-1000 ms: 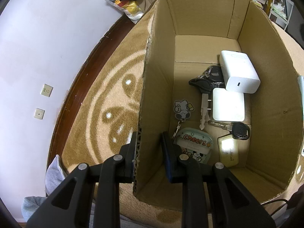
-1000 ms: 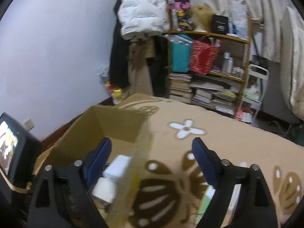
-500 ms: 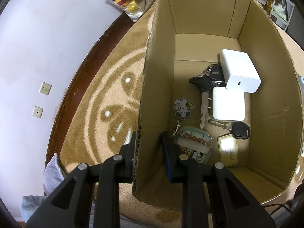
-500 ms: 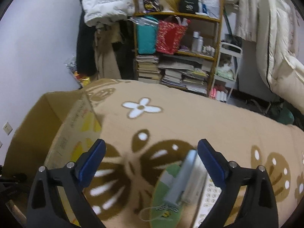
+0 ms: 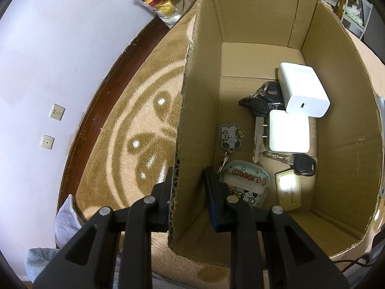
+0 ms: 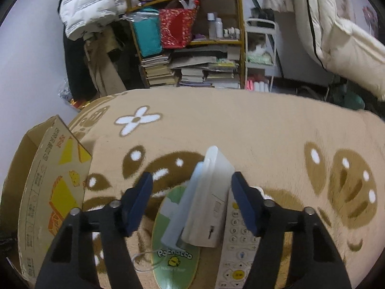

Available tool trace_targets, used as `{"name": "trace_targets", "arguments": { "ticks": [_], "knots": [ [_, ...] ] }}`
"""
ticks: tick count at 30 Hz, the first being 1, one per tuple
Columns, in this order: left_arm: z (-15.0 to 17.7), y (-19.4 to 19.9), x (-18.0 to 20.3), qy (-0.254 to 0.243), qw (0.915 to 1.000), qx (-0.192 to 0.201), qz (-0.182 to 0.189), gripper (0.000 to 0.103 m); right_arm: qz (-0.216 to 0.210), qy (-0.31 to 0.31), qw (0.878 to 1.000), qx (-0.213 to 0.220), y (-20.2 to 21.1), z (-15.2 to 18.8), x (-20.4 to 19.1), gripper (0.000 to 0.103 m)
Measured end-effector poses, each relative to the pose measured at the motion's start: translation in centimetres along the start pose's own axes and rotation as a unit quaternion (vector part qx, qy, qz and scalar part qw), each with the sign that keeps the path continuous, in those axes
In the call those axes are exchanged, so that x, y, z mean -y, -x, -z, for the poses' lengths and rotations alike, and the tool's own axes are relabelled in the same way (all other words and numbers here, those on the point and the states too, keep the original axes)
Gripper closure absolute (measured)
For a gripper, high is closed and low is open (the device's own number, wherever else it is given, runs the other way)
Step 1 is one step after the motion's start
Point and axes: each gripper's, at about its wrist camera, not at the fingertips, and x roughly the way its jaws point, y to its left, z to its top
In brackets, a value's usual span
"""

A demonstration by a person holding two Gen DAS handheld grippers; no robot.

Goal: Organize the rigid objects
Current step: 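Return the right gripper to the items and grasp the white switch panel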

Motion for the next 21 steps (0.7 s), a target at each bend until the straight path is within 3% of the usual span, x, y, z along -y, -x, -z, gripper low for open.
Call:
{"name": "trace_targets", "arguments": {
  "ticks": [4,11,18,20,21],
  "knots": [
    [0.0,0.0,0.0,0.0,1.0,0.0,0.0,0.081,0.001,-0.03,1.0,-0.008,-0.6,0.3,1.2,0.05],
    [0.0,0.1,0.0,0.0,1.0,-0.001,-0.001,0.081,-0.007,-0.077,0.997,-0.015,-1.2,0.4,3.0,0.051],
    [0.0,0.0,0.1,-0.002,1.0,-0.001,-0.003,0.081,-0.022,-0.079,0.996,-0.022,-1.7,0.6,2.4,0.051],
    [0.0,0.0,0.2,-0.002,1.0,-0.001,-0.003,0.081,-0.014,-0.091,0.995,-0.029,-2.1,1.0,2.5,0.056],
    [0.0,0.0,0.2,-0.002,1.0,-0.001,-0.003,0.081,-0.014,-0.096,0.995,-0.034,-2.3,1.1,2.7,0.065]
  ]
}}
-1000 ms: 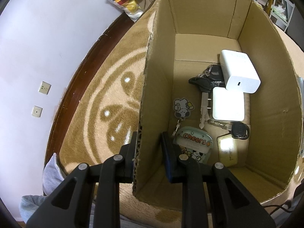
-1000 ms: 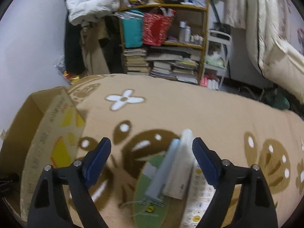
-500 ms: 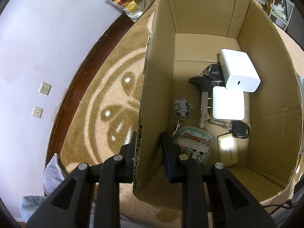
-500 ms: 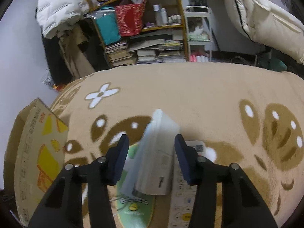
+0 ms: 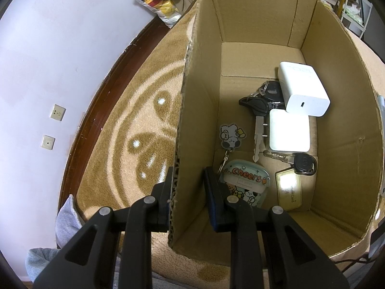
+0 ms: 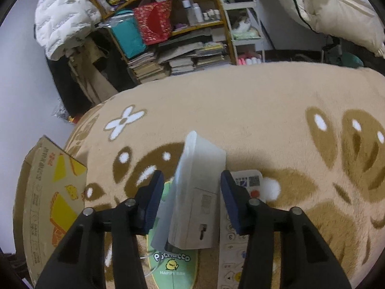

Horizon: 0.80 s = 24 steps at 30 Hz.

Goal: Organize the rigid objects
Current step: 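Return the right gripper to the items and grasp the white switch panel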

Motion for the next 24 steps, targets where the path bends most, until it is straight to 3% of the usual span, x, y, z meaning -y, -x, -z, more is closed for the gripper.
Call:
{"name": "trace_targets", "arguments": {
  "ticks": [5,10,14,16,24],
  "knots": [
    [0.0,0.0,0.0,0.0,1.0,0.0,0.0,0.081,-0.012,-0.02,1.0,-0.006,-0.4,0.0,0.6,0.068],
    [0.0,0.0,0.0,0.0,1.0,0.0,0.0,0.081,0.019,-0.035,0.999,0.026,0.7,-0.2,0.9,0.077],
    [0.1,0.0,0.1,-0.002,1.0,0.0,-0.002,0.081,0.011,-0.061,0.998,0.027,0.9,-0.4,2.0,0.078],
    [0.1,0.0,0.2,-0.001,1.0,0.0,-0.001,0.081,0.008,-0.066,0.997,0.026,0.9,-0.5,2.2,0.085],
    [0.1,-0.1,0.2,-0.003,1.0,0.0,-0.002,0.081,0.021,-0.051,0.998,0.023,0.6,-0.5,2.0,0.087]
  ]
}}
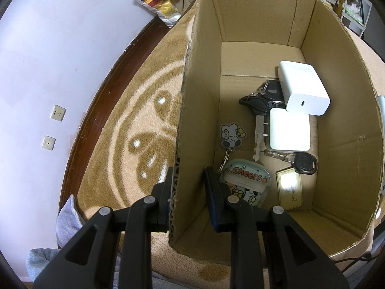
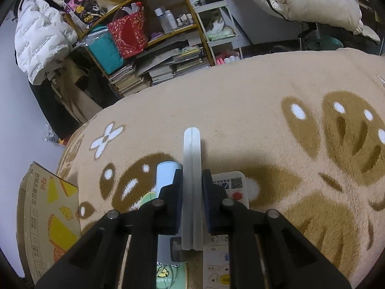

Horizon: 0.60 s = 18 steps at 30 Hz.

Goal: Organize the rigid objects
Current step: 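Return the right gripper to the items and grasp the white switch panel, then carry the white switch panel into the box with the right gripper and release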

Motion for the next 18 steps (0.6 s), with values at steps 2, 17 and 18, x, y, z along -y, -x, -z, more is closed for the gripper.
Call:
{"name": "trace_targets", "arguments": {
  "ticks": [2,17,18],
  "knots": [
    [0.0,0.0,0.0,0.0,1.0,0.0,0.0,0.081,0.002,0.004,1.0,0.0,-0.1,0.0,-0.2,0.087],
    [0.0,0.0,0.0,0.0,1.0,0.0,0.001,0.081,-0.021,0.033,0.998,0.039,2.5,-0.8,-2.2,0.088],
    [0.0,0.0,0.0,-0.001,1.0,0.0,0.0,0.081,-0.027,0.036,0.998,0.045,2.9,-1.0,-2.5,0.088]
  ]
}}
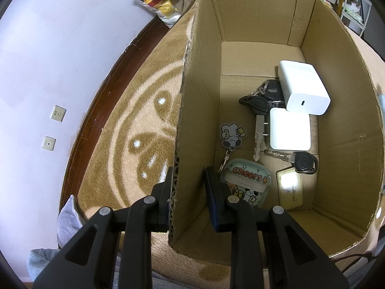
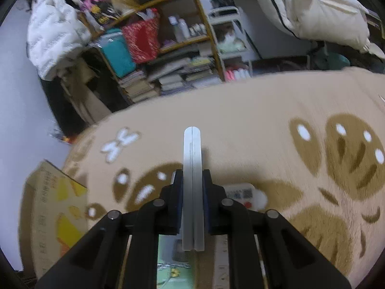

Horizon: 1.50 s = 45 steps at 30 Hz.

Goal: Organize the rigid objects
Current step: 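Carry the white switch panel into the box with the right gripper and release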

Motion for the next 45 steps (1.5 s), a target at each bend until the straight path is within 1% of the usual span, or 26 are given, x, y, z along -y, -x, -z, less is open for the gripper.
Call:
{"name": "trace_targets", "arguments": {
  "ticks": [3,7,15,22,29,32,36,43,45],
  "knots": [
    [0.0,0.0,0.0,0.0,1.0,0.0,0.0,0.081,-0.012,0.02,1.0,0.017,1.2,-0.4,-1.5,0.088],
    [0.0,0.0,0.0,-0.001,1.0,0.0,-0.001,0.081,-0.035,0.045,0.998,0.025,2.5,-0.8,-3.7,0.088],
    [-0.1,0.0,0.1,-0.002,1.0,0.0,-0.002,0.081,-0.098,0.096,0.989,0.057,5.8,-1.0,-8.6,0.088],
    [-0.1,0.0,0.1,-0.002,1.0,0.0,-0.002,0.081,-0.16,0.129,0.978,0.045,7.1,0.5,-12.5,0.088],
    [-0.1,0.1,0.0,-0.002,1.0,0.0,0.001,0.081,-0.223,0.152,0.963,0.028,7.4,2.8,-15.7,0.088],
    [-0.1,0.0,-0.2,0.002,1.0,-0.001,0.006,0.081,-0.234,0.169,0.957,0.022,7.3,4.1,-16.8,0.088],
    [-0.1,0.1,-0.3,-0.003,1.0,0.0,0.001,0.081,-0.254,0.17,0.952,0.002,6.7,5.1,-17.7,0.088],
    [-0.1,0.0,-0.3,0.0,1.0,-0.001,0.004,0.081,-0.26,0.176,0.949,-0.03,5.4,6.6,-18.1,0.088],
    [-0.1,-0.1,-0.3,-0.001,1.0,-0.001,0.003,0.081,-0.251,0.185,0.95,-0.031,5.1,7.0,-18.3,0.088]
  ]
}}
